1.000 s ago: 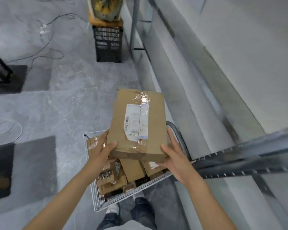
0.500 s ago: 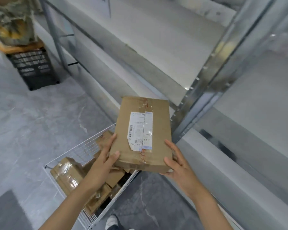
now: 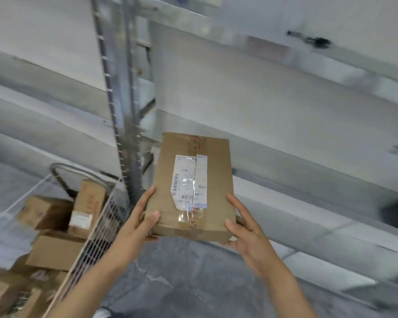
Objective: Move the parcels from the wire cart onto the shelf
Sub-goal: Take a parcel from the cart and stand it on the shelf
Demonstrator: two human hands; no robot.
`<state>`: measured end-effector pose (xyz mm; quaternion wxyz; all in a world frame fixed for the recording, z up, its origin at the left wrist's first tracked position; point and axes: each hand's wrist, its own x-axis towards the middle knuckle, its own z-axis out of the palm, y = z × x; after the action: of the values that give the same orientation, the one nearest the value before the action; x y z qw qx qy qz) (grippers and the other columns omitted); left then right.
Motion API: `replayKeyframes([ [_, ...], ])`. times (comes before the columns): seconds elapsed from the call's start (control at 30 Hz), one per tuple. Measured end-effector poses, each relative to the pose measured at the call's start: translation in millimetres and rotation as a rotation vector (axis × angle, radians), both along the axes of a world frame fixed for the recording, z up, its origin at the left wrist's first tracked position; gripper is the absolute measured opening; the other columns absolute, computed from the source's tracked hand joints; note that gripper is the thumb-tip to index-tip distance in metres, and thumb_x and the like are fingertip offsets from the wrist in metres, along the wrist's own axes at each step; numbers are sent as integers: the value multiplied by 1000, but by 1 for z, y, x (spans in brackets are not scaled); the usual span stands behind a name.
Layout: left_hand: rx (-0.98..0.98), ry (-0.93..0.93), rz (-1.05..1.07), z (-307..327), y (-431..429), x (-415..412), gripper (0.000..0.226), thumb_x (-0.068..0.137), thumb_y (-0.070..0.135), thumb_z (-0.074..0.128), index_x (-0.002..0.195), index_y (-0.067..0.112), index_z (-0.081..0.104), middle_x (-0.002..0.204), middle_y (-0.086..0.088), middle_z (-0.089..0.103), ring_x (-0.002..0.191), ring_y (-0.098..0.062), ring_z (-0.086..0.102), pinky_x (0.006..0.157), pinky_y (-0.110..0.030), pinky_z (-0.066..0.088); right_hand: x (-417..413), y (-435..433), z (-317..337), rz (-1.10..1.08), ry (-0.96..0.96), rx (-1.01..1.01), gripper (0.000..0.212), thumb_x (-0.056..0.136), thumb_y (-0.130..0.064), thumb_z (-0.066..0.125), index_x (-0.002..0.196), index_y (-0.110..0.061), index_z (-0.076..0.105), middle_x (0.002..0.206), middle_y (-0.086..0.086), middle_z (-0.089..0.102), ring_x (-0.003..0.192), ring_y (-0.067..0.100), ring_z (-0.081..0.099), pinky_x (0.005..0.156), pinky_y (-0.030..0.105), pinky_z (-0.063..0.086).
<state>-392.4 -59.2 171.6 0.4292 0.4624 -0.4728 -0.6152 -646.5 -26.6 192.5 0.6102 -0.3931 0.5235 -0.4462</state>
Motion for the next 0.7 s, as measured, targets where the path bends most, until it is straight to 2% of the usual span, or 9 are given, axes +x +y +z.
replayKeyframes([
  [0.1,-1,-1,-74,-4,23,-61,47,93,33,52,126,61,34,101,44,57,95,4,63,72,-26,56,-53,46,0,-86,20,-17,81,59,-52,85,132,-46,51,133,-2,60,121,21,58,97,52,49],
  [0.17,0,3,-135,-3,35,-99,46,96,23,44,125,58,33,95,45,58,89,7,63,72,-24,57,-82,75,1,-164,23,-20,75,65,-48,82,133,-44,51,131,-1,61,120,20,59,96,50,50],
  [0.27,22,-6,-205,3,48,-151,45,96,26,44,125,60,33,106,36,53,91,-1,63,74,-29,56,-117,110,6,-315,34,-9,57,74,-40,72,128,-45,54,125,-2,64,115,21,62,91,43,54],
  [0.37,30,-31,-277,10,56,-194,46,96,27,45,128,58,33,113,28,50,95,-7,60,78,-36,55,-151,134,7,-395,33,-7,74,54,-62,82,123,-50,57,121,-4,65,107,20,65,95,49,52],
  [0.43,25,-59,-330,12,58,-219,46,96,28,45,129,58,32,113,27,51,96,-8,60,78,-36,56,-170,146,5,-453,23,-11,80,46,-67,83,120,-50,59,118,-5,67,103,21,66,96,52,49],
  [0.6,13,-115,-449,14,52,-278,47,96,33,46,131,60,30,115,32,48,100,-8,59,80,-37,56,-213,161,0,-581,-26,-30,83,48,-66,84,125,-45,57,125,-1,64,113,27,62,96,52,50],
  [0.7,11,-130,-499,13,47,-314,46,96,34,44,129,61,28,109,34,49,96,-6,59,79,-33,55,-242,163,-3,-648,-30,-31,84,48,-64,84,125,-42,58,125,-2,64,113,26,62,91,46,54],
])
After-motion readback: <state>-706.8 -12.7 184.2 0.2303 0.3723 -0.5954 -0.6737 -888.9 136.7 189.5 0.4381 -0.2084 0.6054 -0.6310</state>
